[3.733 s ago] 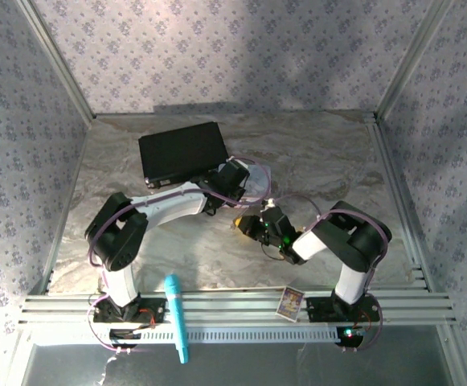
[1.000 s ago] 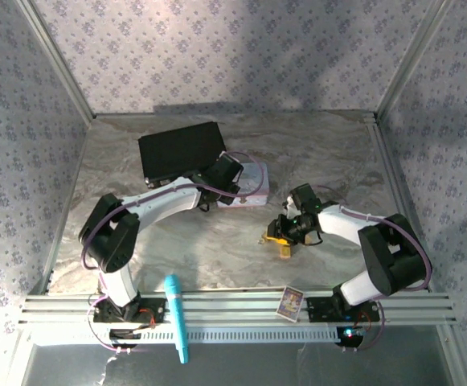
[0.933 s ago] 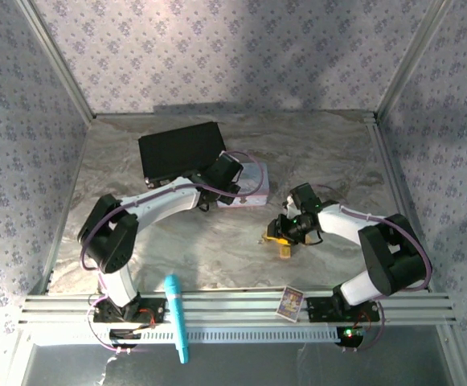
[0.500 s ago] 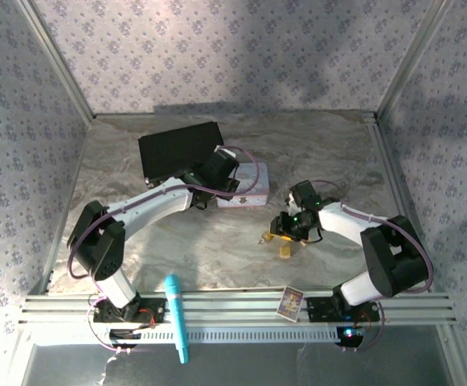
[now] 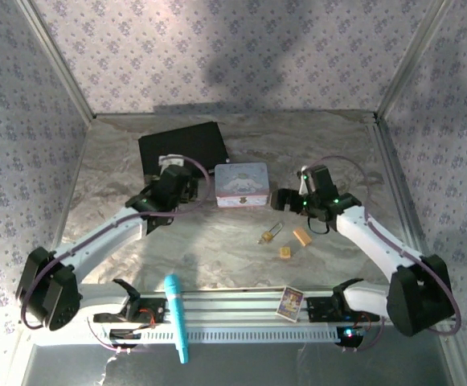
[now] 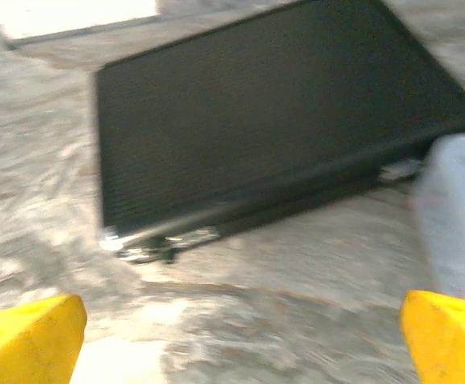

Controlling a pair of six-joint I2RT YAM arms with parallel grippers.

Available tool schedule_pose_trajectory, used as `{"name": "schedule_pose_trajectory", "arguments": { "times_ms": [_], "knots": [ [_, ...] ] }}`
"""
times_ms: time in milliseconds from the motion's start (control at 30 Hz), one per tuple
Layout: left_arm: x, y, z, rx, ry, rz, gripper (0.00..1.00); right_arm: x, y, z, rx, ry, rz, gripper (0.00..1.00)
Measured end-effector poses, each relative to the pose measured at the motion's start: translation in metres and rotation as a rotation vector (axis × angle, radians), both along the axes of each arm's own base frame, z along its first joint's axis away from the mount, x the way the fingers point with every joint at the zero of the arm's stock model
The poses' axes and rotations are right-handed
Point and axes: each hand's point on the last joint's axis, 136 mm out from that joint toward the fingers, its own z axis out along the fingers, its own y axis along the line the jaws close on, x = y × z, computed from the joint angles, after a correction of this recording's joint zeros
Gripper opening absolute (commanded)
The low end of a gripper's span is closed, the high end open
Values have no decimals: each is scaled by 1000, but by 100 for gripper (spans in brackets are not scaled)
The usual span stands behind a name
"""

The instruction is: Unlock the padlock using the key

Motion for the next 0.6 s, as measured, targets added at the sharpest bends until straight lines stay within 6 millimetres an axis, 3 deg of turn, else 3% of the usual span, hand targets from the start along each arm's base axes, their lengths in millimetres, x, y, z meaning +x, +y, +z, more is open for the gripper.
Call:
{"name": "schedule_pose_trajectory", "arguments": {
  "times_ms": [100, 233, 333, 467, 600],
  "knots": [
    [-2, 39, -19, 60, -21, 128, 100, 19, -31, 26, -89, -133, -90, 99],
    [0, 80, -28, 158, -39, 253, 100, 31, -80, 35, -255, -268, -200, 99],
    [3, 93, -30, 226, -50, 285, 100, 30, -119, 20, -385, -334, -276, 99],
    [11, 103, -34, 239, -90, 261, 100, 15, -166, -19, -491, -326, -359, 99],
    [4, 128, -72, 211, -53, 240, 100, 12, -198, -35, -462, -363, -460, 99]
  ]
}}
